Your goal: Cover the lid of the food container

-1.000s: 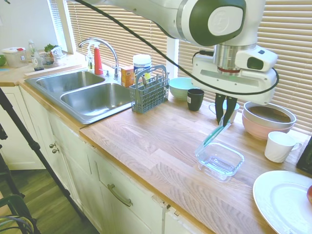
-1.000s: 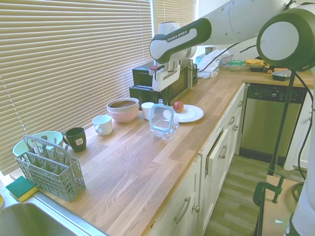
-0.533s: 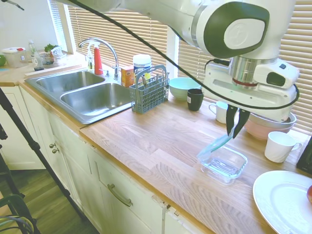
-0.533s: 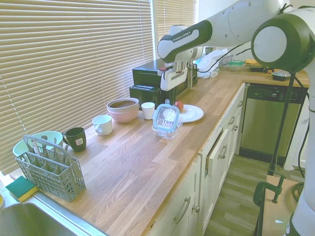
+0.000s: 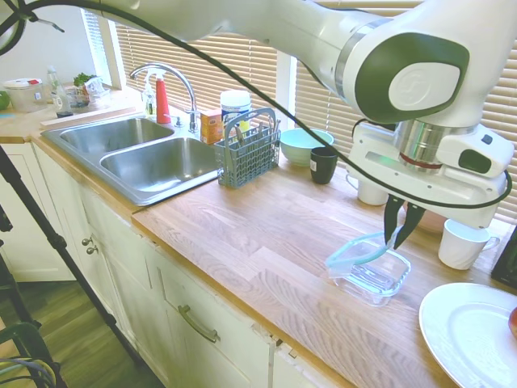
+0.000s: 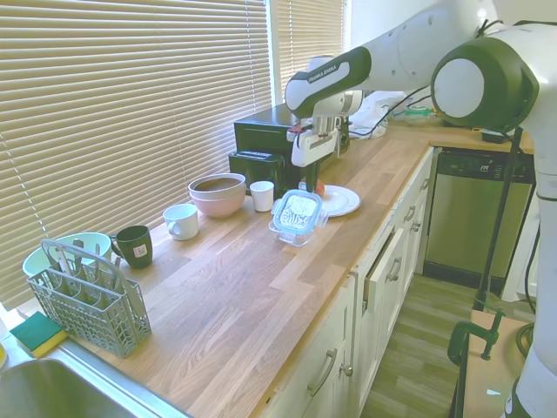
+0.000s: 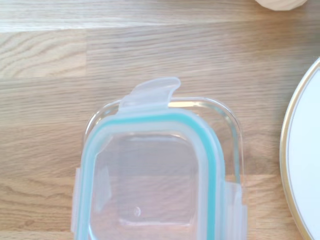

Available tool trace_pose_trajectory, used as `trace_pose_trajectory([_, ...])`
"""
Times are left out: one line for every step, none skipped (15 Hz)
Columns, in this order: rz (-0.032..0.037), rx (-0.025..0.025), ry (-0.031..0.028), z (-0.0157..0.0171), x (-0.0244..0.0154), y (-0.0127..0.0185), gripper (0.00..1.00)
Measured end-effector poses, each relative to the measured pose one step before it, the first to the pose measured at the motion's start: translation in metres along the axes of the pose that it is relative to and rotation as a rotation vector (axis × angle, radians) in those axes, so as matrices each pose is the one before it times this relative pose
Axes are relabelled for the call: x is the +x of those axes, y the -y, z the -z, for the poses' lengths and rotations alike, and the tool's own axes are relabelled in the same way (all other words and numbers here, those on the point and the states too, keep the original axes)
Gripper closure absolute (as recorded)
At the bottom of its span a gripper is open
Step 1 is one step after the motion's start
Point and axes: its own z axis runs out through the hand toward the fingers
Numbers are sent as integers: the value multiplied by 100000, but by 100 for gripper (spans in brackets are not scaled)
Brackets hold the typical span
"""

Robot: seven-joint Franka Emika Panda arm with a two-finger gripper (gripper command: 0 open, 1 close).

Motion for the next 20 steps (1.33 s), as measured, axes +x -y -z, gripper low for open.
trace_pose_trajectory([-64, 255, 304, -213, 345, -231, 100])
trace_pose_trajectory([-246, 300, 668, -195, 449, -278, 100])
trace_pose_trajectory([-202, 252, 617, -249, 509, -334, 100])
trace_pose_trajectory([-321, 45, 762, -290, 566, -380, 100])
trace_pose_trajectory([-260, 209, 482, -346, 596, -377, 100])
trace_pose_trajectory([-230, 35, 578, -395, 540, -289, 100])
trace_pose_trajectory([-297, 88, 584, -330, 469, -191, 100])
trace_pose_trajectory([-180, -82, 649, -316, 414, -107, 100])
trace_pose_trajectory([-122, -253, 426, -319, 413, -48, 100])
trace_pose_trajectory([-41, -171, 116, -308, 349, 50, 100])
trace_pose_trajectory([-26, -374, 267, -428, 319, 22, 100])
trace_pose_trajectory([-64, -346, 231, -372, 277, -18, 100])
trace_pose_trajectory([-18, -301, 286, -399, 189, 12, 100])
trace_pose_trajectory([-16, -283, 412, -399, 111, 9, 100])
trace_pose_trajectory([-23, -217, 398, -336, 58, -2, 100])
trace_pose_trajectory([-18, -125, 191, -204, 52, -2, 100])
trace_pose_trajectory([-55, -67, 125, -104, 22, -32, 100])
trace_pose_trajectory([-40, -37, 72, -58, 13, -24, 100])
trace_pose_trajectory([-33, -28, 57, -44, 10, -21, 100])
trace_pose_trajectory([-37, -43, 87, -68, 13, -22, 100])
